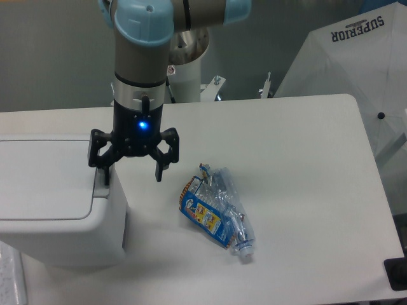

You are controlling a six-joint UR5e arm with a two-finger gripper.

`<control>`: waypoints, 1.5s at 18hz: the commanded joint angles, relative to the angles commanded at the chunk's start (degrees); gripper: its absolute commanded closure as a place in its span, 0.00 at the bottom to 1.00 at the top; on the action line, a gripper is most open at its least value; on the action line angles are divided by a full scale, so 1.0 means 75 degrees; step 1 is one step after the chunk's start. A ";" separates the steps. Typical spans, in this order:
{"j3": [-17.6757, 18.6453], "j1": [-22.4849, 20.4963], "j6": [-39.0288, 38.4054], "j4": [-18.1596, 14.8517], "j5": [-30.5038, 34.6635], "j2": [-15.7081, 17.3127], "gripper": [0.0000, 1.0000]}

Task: Open the trash can
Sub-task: 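Press down on the lid edge with the gripper to flip it open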

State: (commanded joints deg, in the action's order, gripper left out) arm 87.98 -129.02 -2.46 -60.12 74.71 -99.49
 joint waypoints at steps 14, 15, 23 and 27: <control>-0.0012 0.0000 0.0023 0.0000 0.0012 -0.0024 0.00; -0.0012 0.0000 0.0023 0.0000 0.0012 -0.0035 0.00; -0.0081 -0.0012 0.0105 0.0012 0.0012 0.0023 0.00; -0.0608 -0.0257 0.0117 0.0234 0.0059 -0.0035 0.00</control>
State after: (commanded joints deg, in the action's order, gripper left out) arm 83.42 -130.95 -1.58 -58.36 75.15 -99.75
